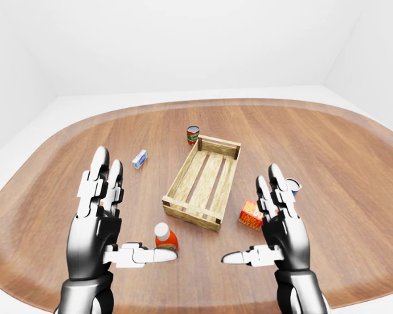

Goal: Pick up the butter and put it in the tray.

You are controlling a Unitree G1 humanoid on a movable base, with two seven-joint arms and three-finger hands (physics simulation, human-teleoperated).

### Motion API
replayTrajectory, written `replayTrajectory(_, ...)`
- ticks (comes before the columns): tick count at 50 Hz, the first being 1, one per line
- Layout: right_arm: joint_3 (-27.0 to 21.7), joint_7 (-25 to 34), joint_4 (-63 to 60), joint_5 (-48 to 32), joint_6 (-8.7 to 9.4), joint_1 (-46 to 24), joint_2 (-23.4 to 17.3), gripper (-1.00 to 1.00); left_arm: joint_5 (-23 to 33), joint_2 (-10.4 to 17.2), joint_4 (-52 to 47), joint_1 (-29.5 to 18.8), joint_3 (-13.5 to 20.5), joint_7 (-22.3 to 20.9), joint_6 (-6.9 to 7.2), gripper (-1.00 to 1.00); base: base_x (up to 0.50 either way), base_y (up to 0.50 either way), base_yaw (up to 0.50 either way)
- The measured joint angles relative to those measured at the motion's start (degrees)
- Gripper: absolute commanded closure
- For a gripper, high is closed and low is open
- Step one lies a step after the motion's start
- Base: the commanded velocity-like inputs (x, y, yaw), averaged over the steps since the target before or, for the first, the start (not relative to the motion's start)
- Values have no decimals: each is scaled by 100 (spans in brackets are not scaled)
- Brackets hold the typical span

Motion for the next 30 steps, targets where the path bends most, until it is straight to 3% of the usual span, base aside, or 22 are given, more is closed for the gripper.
replayTrajectory(30, -87, 110, 58, 109, 0, -2, 76, -100, -24, -8, -44, -20, 43, -7, 0, -100, 0, -5, 0)
